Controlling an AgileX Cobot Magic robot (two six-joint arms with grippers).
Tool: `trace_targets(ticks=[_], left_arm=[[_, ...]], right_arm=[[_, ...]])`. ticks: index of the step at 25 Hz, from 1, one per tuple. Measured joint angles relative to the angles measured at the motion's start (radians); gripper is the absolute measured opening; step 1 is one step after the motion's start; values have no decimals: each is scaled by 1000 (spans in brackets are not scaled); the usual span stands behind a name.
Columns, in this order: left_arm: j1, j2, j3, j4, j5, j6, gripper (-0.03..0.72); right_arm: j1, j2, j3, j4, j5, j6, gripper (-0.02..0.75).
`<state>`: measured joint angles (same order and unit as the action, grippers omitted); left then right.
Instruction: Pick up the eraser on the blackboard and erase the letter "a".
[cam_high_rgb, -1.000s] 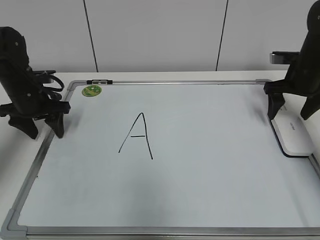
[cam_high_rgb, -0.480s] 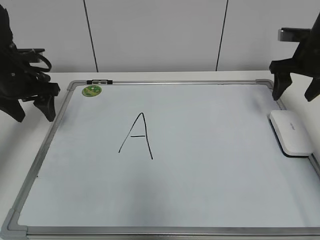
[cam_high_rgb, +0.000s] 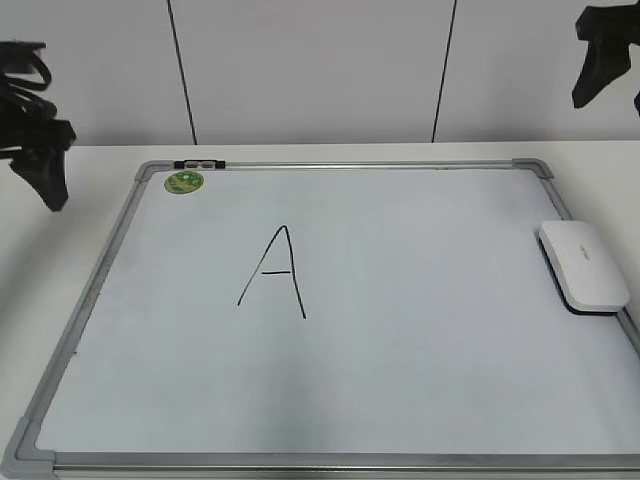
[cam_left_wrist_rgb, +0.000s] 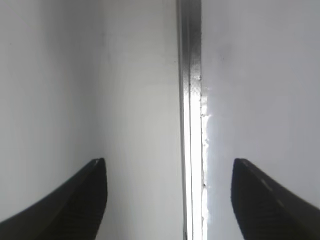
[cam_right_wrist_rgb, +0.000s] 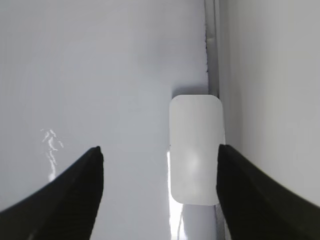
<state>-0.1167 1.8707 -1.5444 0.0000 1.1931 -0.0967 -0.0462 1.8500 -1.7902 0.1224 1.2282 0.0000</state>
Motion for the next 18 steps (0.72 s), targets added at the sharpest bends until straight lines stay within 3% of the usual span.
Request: trace_targets(ticks=[5, 10, 18], left_arm=[[-16, -163, 0, 12, 12, 0, 568], [-103, -296, 40, 77, 33, -37, 554], [-194, -578, 294, 148, -24, -137, 529]], right_arm=[[2, -68, 5, 12, 8, 16, 519], [37, -162, 93, 8, 10, 23, 519], [96, -420, 334, -33, 14, 25, 519]])
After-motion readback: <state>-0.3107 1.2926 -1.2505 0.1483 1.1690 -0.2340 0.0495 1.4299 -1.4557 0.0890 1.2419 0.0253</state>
